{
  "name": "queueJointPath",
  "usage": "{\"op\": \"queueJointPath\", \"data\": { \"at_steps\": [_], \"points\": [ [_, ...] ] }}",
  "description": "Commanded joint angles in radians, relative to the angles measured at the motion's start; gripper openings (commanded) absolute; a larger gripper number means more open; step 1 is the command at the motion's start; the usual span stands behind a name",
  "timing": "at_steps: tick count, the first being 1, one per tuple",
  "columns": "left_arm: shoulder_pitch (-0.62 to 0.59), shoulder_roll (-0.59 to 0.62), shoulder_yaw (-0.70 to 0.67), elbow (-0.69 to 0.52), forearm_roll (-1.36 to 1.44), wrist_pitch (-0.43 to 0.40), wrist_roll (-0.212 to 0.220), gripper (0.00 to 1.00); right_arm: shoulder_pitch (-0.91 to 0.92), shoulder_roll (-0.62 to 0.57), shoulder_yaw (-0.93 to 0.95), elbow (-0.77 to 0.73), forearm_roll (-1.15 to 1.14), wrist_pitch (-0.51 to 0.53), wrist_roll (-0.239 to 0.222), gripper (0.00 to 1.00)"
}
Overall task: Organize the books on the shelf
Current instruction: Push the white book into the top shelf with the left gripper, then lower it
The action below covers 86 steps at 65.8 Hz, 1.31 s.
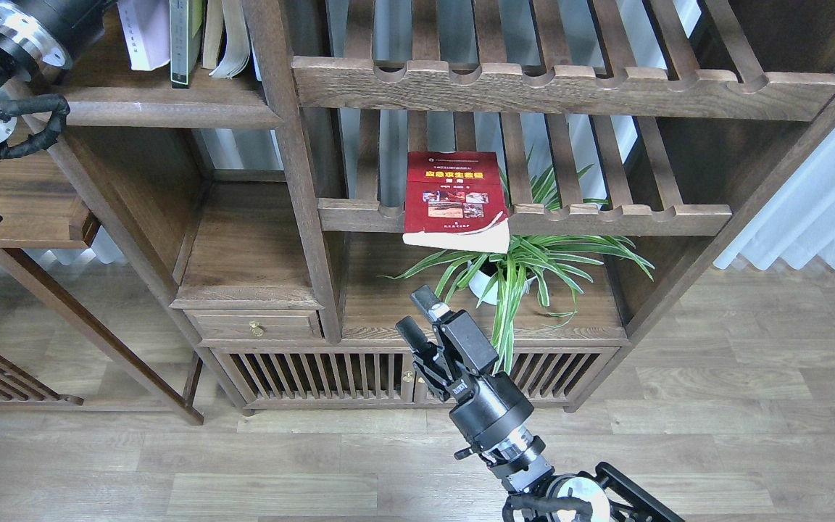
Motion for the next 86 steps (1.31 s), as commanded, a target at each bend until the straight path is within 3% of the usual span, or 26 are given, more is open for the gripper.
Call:
{"op": "queueJointPath", "data": {
  "at_steps": [1,4,12,26,39,49,71,72,81,86],
  "points": [
    [0.009,0.003,-0.022,-0.012,-0.012,0.000,0.000,0.52,0.000,0.000,0.003,-0.001,0.000,0.000,0.000,0.99],
    [0.024,0.010,-0.047,-0.041,-0.018,0.000,0.000,0.63,0.002,0.000,0.003,-0.001,0.003,0.000,0.000,0.99],
    [0.106,0.055,-0.085,-0.150,-0.033,0.000,0.004,0.75,0.000,0.000,-0.003,-0.001,0.006,0.000,0.000,0.99],
    [0.328,0.176,-0.151,-0.389,-0.102,0.000,0.018,0.77,0.000,0.000,-0.046,-0.048,0.005,0.000,0.000,0.99],
    [0.526,0.191,-0.309,-0.567,-0.153,0.000,0.043,0.77,0.000,0.000,-0.078,-0.129,0.003,0.000,0.002,0.99],
    [0.682,0.191,-0.323,-0.668,-0.222,0.000,0.069,0.77,0.002,0.000,-0.086,-0.145,0.005,0.000,0.013,0.99],
    [1.023,0.146,-0.305,-0.833,-0.240,0.000,0.070,0.77,0.068,0.000,-0.111,-0.151,0.002,0.000,0.013,0.99],
    [1.079,0.132,-0.305,-0.833,-0.239,0.000,0.076,0.77,0.075,0.000,-0.111,-0.163,0.002,0.000,0.016,0.99],
    [1.192,0.106,-0.312,-0.807,-0.242,0.000,0.075,0.80,0.117,0.000,-0.111,-0.215,0.002,0.000,0.019,0.99],
    [1.250,0.086,-0.326,-0.750,-0.263,0.000,0.061,0.85,0.149,0.000,-0.111,-0.251,0.002,-0.024,0.054,0.99]
  ]
}}
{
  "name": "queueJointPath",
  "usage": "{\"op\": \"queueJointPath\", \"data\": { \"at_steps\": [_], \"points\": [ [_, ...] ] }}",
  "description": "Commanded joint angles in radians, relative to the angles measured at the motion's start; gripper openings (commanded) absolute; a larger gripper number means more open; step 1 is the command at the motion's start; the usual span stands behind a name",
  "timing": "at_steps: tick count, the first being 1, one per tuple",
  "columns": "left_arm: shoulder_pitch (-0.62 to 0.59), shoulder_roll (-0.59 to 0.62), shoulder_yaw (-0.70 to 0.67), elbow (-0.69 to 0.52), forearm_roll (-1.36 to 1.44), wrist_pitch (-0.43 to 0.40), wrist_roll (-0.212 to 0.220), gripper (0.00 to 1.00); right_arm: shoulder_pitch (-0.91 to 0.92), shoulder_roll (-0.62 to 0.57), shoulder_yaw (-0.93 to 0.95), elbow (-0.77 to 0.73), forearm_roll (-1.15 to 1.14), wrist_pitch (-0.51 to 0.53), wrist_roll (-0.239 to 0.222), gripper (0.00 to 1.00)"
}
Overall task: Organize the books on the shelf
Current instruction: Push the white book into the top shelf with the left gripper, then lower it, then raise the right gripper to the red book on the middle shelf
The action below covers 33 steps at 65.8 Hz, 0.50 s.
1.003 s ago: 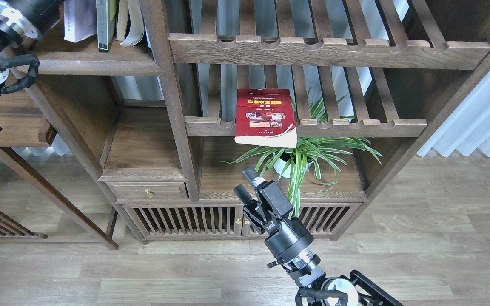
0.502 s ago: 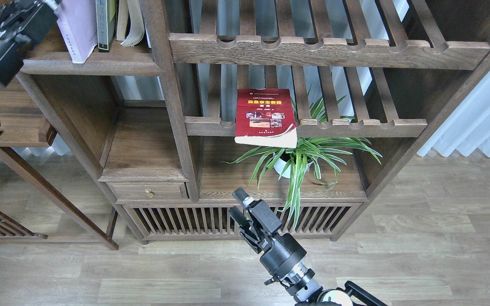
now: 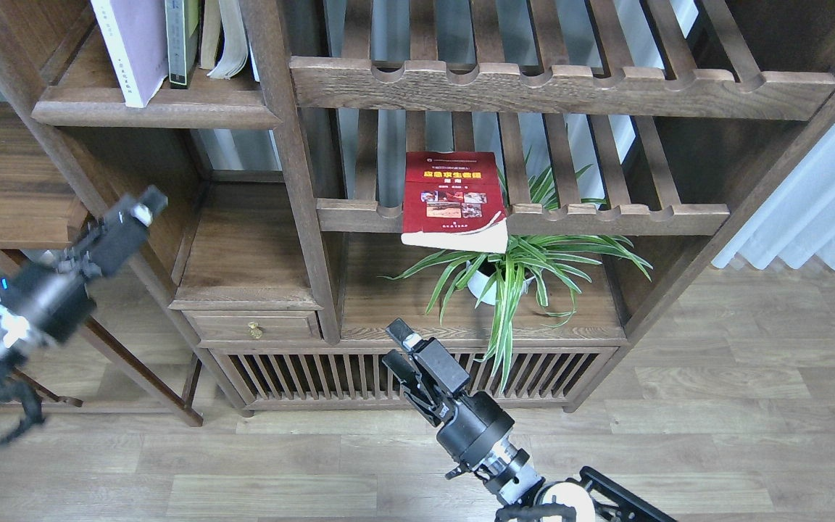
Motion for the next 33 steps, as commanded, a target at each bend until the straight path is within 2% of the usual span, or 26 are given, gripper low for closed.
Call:
{"op": "queueJointPath", "data": {
  "at_steps": [1,8,15,33],
  "points": [
    [0.093,-0.029,-0.018,0.074,-0.039,0.000,-0.015,0.86,0.045,0.000,0.000,-0.051,0.001,-0.038,0.051,0.99],
    [0.143,-0.052,-0.017,0.103,-0.084,0.000,-0.010,0.87,0.068,0.000,-0.001,-0.054,0.003,-0.116,0.101,0.99],
    [0.156,-0.073,-0.017,0.112,-0.090,0.000,-0.010,0.88,0.112,0.000,0.003,-0.076,0.006,-0.162,0.112,0.99],
    [0.158,-0.095,-0.017,0.123,-0.090,0.000,-0.002,0.89,0.227,0.000,0.008,-0.154,0.067,-0.180,0.121,0.99]
  ]
}}
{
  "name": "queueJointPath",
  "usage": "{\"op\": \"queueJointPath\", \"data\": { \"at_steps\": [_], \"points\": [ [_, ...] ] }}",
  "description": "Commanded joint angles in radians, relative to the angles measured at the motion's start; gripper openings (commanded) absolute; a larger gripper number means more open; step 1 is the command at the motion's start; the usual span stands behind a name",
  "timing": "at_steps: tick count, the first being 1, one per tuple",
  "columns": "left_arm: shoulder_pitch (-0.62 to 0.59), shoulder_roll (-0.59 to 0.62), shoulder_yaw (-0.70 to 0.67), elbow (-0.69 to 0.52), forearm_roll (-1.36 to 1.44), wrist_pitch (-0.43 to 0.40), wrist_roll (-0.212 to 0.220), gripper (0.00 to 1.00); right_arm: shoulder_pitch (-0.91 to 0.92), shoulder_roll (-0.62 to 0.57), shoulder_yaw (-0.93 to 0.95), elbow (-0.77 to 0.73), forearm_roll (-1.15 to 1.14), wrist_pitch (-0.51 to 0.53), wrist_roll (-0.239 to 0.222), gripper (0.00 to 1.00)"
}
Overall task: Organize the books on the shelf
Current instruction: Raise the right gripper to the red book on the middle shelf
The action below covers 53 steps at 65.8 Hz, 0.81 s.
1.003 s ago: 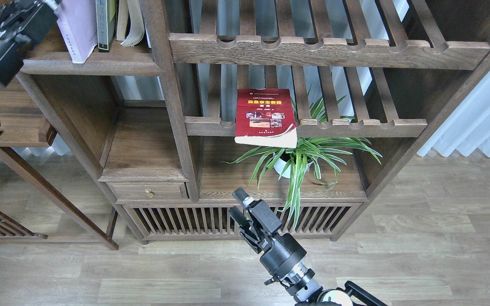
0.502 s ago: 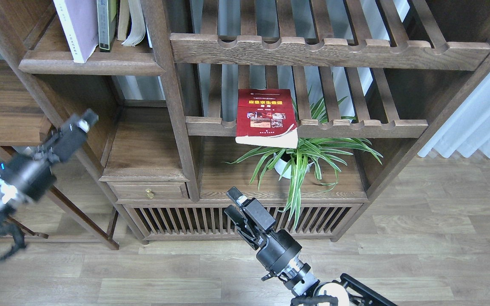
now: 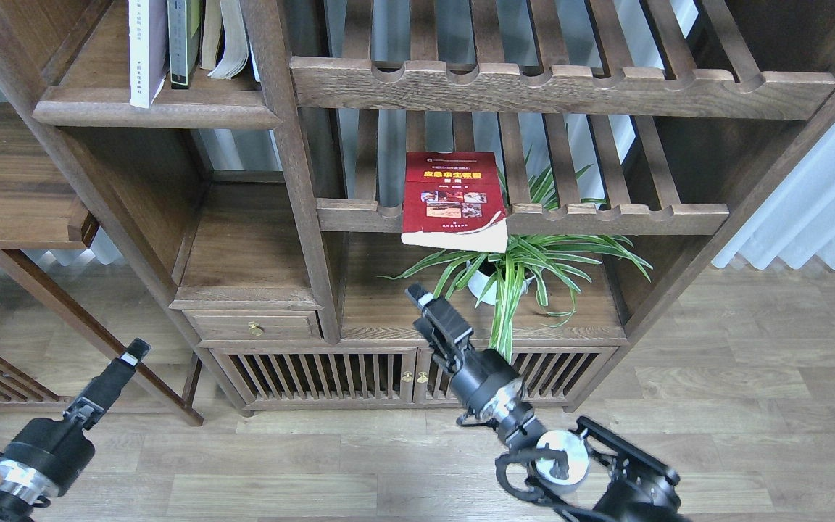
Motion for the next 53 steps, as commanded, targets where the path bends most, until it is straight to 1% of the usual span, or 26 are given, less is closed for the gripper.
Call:
{"op": "queueJointPath", "data": {
  "at_steps": [1,11,17,23,30,45,51,52,53],
  "points": [
    [0.000,-0.004,0.000,0.004,0.000,0.000,0.001,0.89,0.040,0.000,0.002,-0.019,0.025,-0.010,0.001,0.99],
    [0.000,-0.004,0.000,0.028,0.000,0.000,0.001,0.89,0.097,0.000,-0.007,-0.020,0.051,-0.025,-0.001,0.99],
    [0.000,-0.004,-0.001,0.033,0.000,0.000,0.001,0.89,0.138,0.000,-0.012,-0.049,0.070,-0.083,-0.001,0.99],
    [0.000,-0.004,0.000,0.033,0.000,0.000,0.001,0.89,0.178,0.000,-0.010,-0.095,0.087,-0.119,-0.001,0.99],
    [0.000,-0.004,0.000,0.033,0.000,0.000,0.003,0.89,0.192,0.000,-0.010,-0.138,0.102,-0.122,-0.005,0.99],
    [0.000,-0.005,0.005,0.033,0.003,0.000,0.009,0.90,0.204,0.000,-0.001,-0.143,0.134,-0.122,-0.007,0.98],
    [0.000,-0.011,0.014,0.034,0.009,0.000,0.015,0.90,0.209,0.000,0.007,-0.145,0.140,-0.123,-0.007,0.96],
    [0.002,-0.017,0.019,0.034,0.014,0.000,0.021,0.90,0.211,0.000,0.008,-0.143,0.140,-0.123,-0.007,0.93],
    [0.002,-0.019,0.019,0.034,0.014,0.000,0.023,0.90,0.211,0.000,0.008,-0.143,0.140,-0.123,-0.007,0.92]
  ]
}}
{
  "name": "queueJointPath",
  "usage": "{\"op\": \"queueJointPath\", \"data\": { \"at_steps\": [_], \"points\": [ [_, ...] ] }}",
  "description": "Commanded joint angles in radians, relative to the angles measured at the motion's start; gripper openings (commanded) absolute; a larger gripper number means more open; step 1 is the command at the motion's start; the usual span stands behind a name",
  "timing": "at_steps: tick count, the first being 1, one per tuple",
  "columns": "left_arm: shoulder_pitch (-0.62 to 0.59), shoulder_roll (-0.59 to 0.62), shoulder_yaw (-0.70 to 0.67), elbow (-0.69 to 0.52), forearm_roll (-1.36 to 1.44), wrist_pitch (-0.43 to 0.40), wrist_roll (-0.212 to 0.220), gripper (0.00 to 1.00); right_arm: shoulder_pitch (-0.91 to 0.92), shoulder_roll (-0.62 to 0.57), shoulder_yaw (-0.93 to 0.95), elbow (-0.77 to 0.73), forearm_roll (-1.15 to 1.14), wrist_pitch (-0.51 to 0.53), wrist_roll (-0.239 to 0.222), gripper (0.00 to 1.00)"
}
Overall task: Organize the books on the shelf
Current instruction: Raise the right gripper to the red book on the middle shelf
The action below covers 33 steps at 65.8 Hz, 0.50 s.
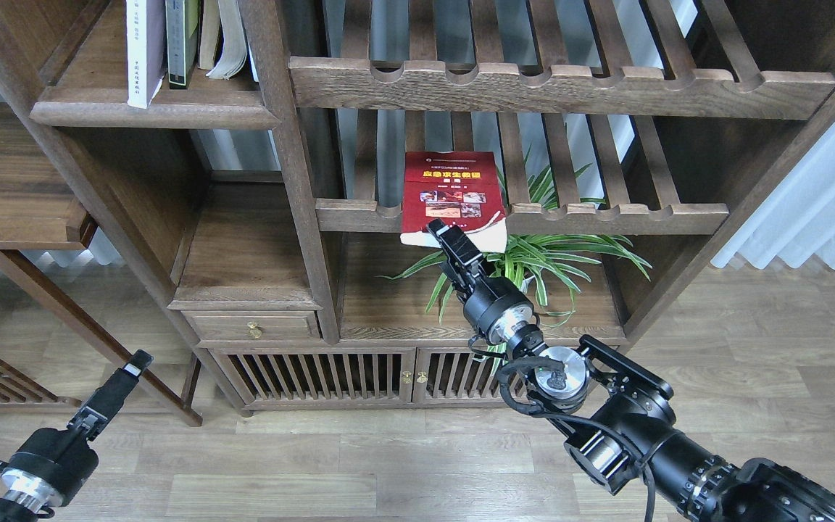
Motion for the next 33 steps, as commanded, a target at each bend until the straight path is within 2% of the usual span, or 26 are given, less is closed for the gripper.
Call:
{"op": "queueJointPath", "data": {
  "at_steps": [1,10,19,22,24,25,27,28,29,32,33],
  "points": [
    [0.002,-0.016,0.013,0.000,0.011,0.000,0.015,0.90,0.004,0.000,0.005,0.001,0.004,-0.001,0.000,0.91],
    [0.002,-0.056,0.019,0.000,0.023,0.000,0.038,0.90,0.004,0.000,0.007,-0.001,0.004,-0.033,0.000,0.80],
    [0.000,-0.062,0.016,0.000,0.023,0.000,0.040,0.90,0.005,0.000,0.008,-0.001,0.004,-0.058,0.003,0.74],
    [0.000,-0.061,0.011,0.000,0.023,0.000,0.040,0.90,0.005,0.000,0.010,-0.001,0.002,-0.058,0.005,0.66],
    [0.000,-0.061,0.008,0.002,0.023,0.000,0.040,0.91,0.005,0.000,0.013,-0.001,0.004,-0.058,0.006,0.58],
    [0.000,-0.061,0.007,0.002,0.023,0.000,0.040,0.91,0.005,0.000,0.014,-0.001,0.004,-0.056,0.006,0.49],
    [0.000,-0.061,0.007,0.005,0.023,0.000,0.040,0.92,0.005,0.000,0.019,-0.001,0.004,-0.051,0.006,0.39],
    [0.000,-0.061,0.005,0.006,0.023,0.000,0.040,0.92,0.005,0.000,0.027,-0.001,0.005,-0.048,0.008,0.28],
    [0.000,-0.061,0.005,0.007,0.023,0.000,0.040,0.92,0.005,0.000,0.033,-0.001,0.007,-0.047,0.008,0.22],
    [0.000,-0.061,0.004,0.008,0.023,0.000,0.040,0.93,0.005,0.000,0.050,-0.001,0.010,-0.045,0.008,0.14],
    [0.000,-0.061,0.002,0.008,0.023,0.000,0.040,0.93,0.005,0.000,0.050,-0.002,0.012,-0.045,0.006,0.14]
  ]
}}
